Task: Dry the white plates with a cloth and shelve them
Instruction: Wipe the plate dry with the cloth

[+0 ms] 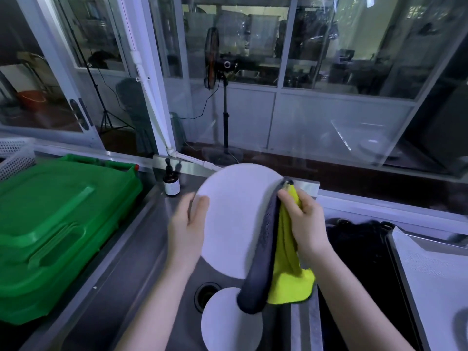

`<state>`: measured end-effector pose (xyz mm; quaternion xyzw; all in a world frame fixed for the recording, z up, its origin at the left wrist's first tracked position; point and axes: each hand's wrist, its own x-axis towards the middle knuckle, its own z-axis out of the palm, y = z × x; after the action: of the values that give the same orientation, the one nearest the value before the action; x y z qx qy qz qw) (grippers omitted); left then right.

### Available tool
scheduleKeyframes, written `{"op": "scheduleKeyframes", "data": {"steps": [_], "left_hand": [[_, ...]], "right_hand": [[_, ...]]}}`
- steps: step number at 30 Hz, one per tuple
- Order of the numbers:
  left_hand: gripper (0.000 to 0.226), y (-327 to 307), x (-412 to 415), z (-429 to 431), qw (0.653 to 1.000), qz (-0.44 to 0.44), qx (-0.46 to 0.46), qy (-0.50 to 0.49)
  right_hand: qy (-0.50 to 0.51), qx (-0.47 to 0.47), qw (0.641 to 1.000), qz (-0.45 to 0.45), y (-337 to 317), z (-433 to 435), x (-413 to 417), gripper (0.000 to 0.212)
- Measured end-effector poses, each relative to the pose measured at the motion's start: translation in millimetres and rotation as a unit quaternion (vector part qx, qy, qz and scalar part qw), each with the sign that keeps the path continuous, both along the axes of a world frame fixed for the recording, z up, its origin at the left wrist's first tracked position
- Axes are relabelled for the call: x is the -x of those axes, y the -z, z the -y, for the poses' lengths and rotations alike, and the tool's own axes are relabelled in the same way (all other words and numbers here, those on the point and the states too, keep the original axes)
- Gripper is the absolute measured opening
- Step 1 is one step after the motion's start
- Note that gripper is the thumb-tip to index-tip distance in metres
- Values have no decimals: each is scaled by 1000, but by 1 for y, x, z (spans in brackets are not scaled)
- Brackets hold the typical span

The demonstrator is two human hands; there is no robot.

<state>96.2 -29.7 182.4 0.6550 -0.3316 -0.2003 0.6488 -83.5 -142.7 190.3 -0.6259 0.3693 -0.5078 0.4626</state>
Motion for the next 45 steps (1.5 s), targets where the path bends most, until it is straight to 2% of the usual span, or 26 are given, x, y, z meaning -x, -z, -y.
{"op": "scheduleKeyframes", "data": {"steps": [2, 5, 9, 12, 14, 15, 17, 19, 20, 22, 24, 27, 29, 31, 34, 36, 38, 40, 42, 44, 45], "left_hand": [[37, 14, 16, -3, 996, -81, 19, 27], [27, 18, 11, 2, 997, -71, 1, 41], [24, -11, -18, 7, 987, 97, -29, 128], [14, -35, -30, 16, 930, 267, -130, 214], [17, -41, -30, 23, 896, 315, -172, 261], [19, -42, -30, 24, 899, 306, -160, 271], [22, -36, -29, 20, 935, 241, -103, 238], [15, -21, -28, 14, 982, 148, -31, 116], [11, -11, -24, 10, 994, 100, -9, 51], [29, 9, -5, 2, 1000, 14, 8, -10], [33, 20, 13, -2, 997, -68, 24, -6], [27, 19, 9, 2, 995, -94, 7, 11], [21, 10, -8, 6, 998, -44, -2, 45], [11, -8, -24, 10, 992, 56, -21, 112], [25, -28, -33, 18, 944, 244, -90, 203], [21, -34, -34, 23, 920, 300, -107, 227], [8, -33, -32, 22, 947, 232, -77, 207], [14, -23, -26, 17, 985, 115, -18, 124], [6, -7, -12, 10, 999, 19, 17, 31], [27, 7, 5, 6, 998, -53, 35, 1], [31, 11, 11, 5, 996, -73, 41, 4]], "right_hand": [[36, -71, 995, 58, 13, -8, 0, 18], [-6, -90, 995, 50, 19, -12, 6, 16], [-54, -39, 997, -24, 4, 2, 11, 16], [-133, 66, 978, -145, -17, 10, 3, 25], [-178, 112, 951, -226, -22, 8, -7, 27], [-180, 118, 948, -235, -21, 6, -9, 24], [-154, 122, 955, -222, -17, 4, -9, 23], [-91, 99, 974, -181, -9, 2, -5, 28], [-50, 70, 987, -138, -4, 1, -4, 29], [17, -21, 999, -23, 4, -3, -4, 29], [33, -104, 992, 63, 10, -8, -5, 26], [-11, -111, 993, 48, 9, -6, -1, 17], [-39, -62, 997, 2, -1, 3, 3, 16], [-70, 10, 995, -74, -18, 13, 5, 20], [-149, 109, 957, -225, -37, 17, -5, 25], [-173, 139, 940, -259, -39, 13, -10, 23], [-150, 142, 950, -236, -35, 11, -9, 23], [-79, 117, 971, -194, -26, 11, -5, 31], [-16, 24, 996, -79, -15, 10, -1, 35], [2, -86, 996, 37, -5, 4, -2, 30], [3, -116, 991, 59, 0, 2, -1, 26]]}}
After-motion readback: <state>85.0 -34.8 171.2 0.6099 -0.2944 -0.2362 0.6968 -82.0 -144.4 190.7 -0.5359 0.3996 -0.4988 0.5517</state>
